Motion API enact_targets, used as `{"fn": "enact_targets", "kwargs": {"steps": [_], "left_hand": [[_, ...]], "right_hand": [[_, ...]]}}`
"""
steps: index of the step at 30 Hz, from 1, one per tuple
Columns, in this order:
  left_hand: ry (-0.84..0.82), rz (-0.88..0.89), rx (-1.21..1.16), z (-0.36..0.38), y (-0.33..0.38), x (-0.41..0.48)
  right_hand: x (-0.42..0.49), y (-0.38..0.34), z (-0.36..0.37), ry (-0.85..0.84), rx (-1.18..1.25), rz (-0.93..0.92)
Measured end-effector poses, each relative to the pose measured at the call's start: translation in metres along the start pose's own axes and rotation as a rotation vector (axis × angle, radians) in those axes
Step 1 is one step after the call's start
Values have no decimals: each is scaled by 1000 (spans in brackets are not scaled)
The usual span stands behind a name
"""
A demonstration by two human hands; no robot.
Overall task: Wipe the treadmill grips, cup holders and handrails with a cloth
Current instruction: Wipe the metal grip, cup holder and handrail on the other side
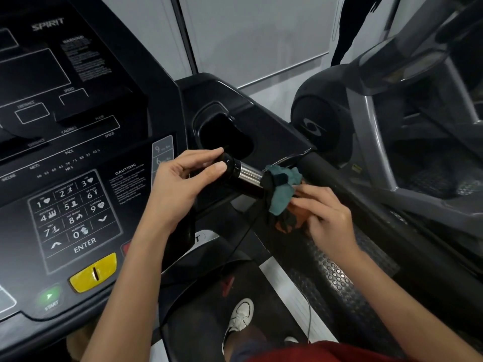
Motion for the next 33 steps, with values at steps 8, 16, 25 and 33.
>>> {"fn": "enact_targets", "kwargs": {"steps": [8, 16, 25, 33], "left_hand": [[1, 11, -16, 0, -1, 2], [-27, 2, 16, 0, 1, 2], [-23, 10, 14, -1, 1, 3], [-18, 11, 5, -1, 0, 2]], "right_hand": [[80, -18, 57, -332, 422, 282], [69, 39, 82, -819, 352, 541], [90, -4, 51, -632, 156, 293], [80, 7, 73, -790, 341, 497]]}}
Point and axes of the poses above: each hand's wrist, its own x-axis towards the middle knuckle, its own z-axis out of the palm, y = z × x, the point moved 10 cm from there along x, towards the middle knuckle, and after that the axes turned 1 degree about -y, right-handed, at the moved point
